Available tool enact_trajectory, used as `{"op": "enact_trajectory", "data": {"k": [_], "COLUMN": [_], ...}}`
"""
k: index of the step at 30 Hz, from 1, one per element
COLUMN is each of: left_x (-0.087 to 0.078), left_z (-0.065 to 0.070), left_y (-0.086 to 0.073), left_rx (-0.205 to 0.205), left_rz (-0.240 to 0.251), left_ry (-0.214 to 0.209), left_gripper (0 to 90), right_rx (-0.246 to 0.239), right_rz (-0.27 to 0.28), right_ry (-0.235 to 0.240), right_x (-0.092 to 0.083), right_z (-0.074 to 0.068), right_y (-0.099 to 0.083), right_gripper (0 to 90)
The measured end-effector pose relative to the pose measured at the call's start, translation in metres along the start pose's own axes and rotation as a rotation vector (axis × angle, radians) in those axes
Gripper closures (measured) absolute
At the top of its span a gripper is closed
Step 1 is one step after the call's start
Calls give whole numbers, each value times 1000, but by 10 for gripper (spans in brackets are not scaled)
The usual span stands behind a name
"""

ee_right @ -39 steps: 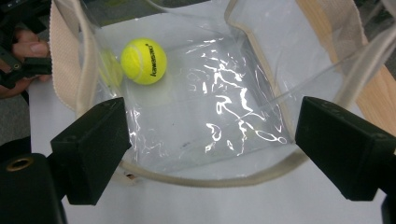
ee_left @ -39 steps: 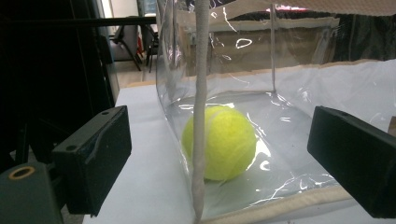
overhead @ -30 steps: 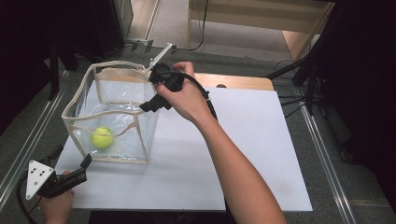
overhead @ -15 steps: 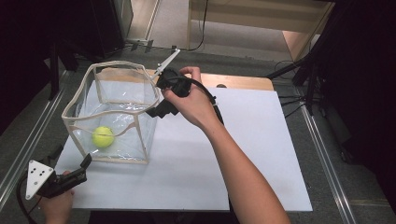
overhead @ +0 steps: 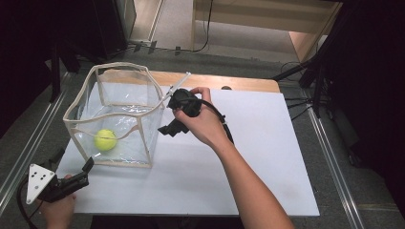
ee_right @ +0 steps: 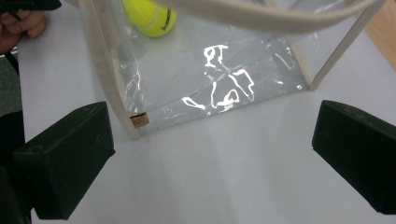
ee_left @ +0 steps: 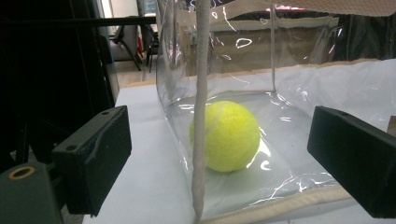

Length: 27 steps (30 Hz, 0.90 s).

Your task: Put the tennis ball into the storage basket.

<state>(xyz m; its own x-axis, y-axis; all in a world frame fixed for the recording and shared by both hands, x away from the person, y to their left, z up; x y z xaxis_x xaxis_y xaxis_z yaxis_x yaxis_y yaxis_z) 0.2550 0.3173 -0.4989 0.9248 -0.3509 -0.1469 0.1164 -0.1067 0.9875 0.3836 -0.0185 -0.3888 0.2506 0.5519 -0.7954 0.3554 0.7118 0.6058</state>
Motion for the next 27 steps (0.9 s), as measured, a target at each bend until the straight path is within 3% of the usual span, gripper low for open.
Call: {"op": "enact_trajectory", "data": {"k": [12,27], "left_x": [0,0], "left_z": [0,0], "left_y": [0,0], "left_rx": [2,1], "left_rz": [0,0], "left_ry": [1,1], "left_gripper": [68,68], "right_rx": [10,27], "right_rz": [-8,56], "right_ry": [-3,-11], "right_x": [24,45], "right_z": [-15,-35], "right_y": [-29,-62], "right_gripper": [0,0]}}
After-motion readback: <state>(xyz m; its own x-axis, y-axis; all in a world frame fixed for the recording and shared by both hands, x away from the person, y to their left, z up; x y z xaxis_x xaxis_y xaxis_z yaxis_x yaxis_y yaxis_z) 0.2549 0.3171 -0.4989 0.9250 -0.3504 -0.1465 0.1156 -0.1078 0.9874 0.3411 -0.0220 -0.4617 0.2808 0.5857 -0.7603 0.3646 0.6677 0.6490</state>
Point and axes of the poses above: each handheld gripper's, and its own axes: x roughly forward along the jaws, y roughly out of its top, z roughly to its right, the point moved 4 cm from there along x, roughly forward along the jaws, and after that the axes turned 2 degrees about -y, right-handed, at the moved point
